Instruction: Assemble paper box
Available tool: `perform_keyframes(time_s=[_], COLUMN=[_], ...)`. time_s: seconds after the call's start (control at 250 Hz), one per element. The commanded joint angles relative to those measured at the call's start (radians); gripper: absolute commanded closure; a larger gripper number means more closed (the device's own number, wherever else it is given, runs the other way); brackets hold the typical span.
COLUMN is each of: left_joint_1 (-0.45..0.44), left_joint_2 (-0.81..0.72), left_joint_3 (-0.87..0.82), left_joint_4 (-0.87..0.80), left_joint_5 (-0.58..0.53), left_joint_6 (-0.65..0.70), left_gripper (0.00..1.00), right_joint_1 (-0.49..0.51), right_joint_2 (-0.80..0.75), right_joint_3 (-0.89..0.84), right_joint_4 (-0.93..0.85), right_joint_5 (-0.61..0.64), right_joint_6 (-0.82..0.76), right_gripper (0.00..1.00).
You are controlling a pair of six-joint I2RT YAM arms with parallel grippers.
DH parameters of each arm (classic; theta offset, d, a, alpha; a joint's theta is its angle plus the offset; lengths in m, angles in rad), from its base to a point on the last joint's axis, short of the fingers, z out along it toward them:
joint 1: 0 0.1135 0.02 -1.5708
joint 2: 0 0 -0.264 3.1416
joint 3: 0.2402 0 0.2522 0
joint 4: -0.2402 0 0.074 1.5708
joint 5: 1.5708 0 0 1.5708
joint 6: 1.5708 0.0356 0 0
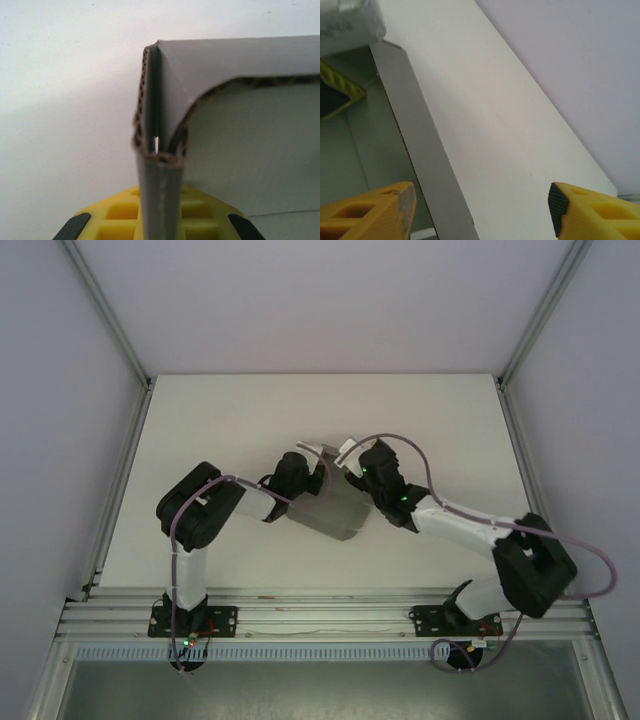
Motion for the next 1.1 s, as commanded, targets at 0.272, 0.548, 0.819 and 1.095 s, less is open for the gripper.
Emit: perform_keyframes(time_s=[0.272, 0.548, 0.819, 1.095], left_joint_1=[-0.005, -0.005, -0.005, -0.005], left_joint_2=[0.014, 0.003, -0.005, -0.037], left_joint_3=[-0.086, -0.081, -0.074, -0.083], left_joint_4=[0.153, 0.112, 0.078, 0.035], left_joint_5=[0.075, 0.081, 0.068, 0.039], left_joint_6=[-0.001, -0.016, -0.03, -0.06], left_gripper=[0.97, 0.92, 0.86, 0.81], right_joint_1=[-0.139, -0.196, -0.188, -0.107], right_joint_2=[-0.047, 0.26, 0.388, 0.314], right_joint_3=[0.179, 0.413, 0.441, 0.262], right_joint_4=[-0.248, -0.389, -0.488, -0.362], right_joint_5=[-0.257, -0.459, -0.531, -0.456], right_joint_6=[0.717, 0.665, 0.58, 0.504], right_gripper=[0.09, 0.22, 0.34, 0.38])
